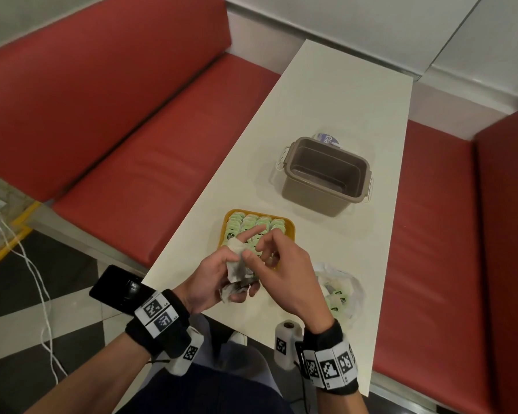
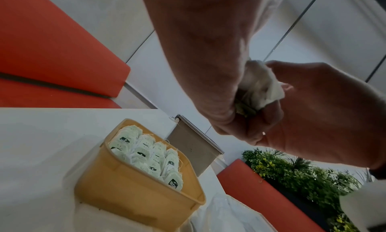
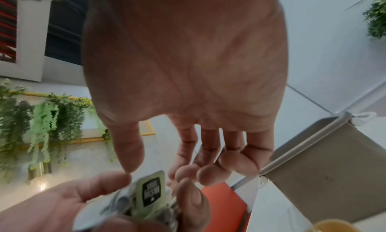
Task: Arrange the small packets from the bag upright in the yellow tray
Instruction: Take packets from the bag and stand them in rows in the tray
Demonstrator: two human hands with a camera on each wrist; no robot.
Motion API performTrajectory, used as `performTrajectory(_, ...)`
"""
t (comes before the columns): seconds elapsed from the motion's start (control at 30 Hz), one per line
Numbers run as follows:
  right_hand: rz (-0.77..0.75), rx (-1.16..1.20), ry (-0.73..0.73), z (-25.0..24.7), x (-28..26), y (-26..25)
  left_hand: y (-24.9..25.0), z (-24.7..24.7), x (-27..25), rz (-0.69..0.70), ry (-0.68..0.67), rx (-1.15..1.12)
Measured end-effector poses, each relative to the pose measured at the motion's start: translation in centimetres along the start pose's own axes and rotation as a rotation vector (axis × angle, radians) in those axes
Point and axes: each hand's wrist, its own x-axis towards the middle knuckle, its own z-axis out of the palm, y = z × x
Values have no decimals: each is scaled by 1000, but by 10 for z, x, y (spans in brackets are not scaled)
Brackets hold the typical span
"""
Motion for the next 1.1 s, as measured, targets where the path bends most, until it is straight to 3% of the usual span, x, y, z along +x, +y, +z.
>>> performTrajectory(0.23, 25, 164, -137, -5, -2, 2, 1, 1, 0, 51, 4, -37)
performTrajectory(0.53, -115, 79, -68, 0, 10, 7, 2, 3, 1, 39, 36, 10)
performTrajectory(0.83, -82, 337, -93, 2, 16, 0, -10, 1, 10, 62, 239, -39)
performTrajectory(0.97, -23, 333, -7, 0, 20, 7, -8, -2, 15, 80, 336, -106)
performTrajectory(1.1, -40, 302, -20, -4, 22, 9, -7, -8, 17, 91, 341, -123)
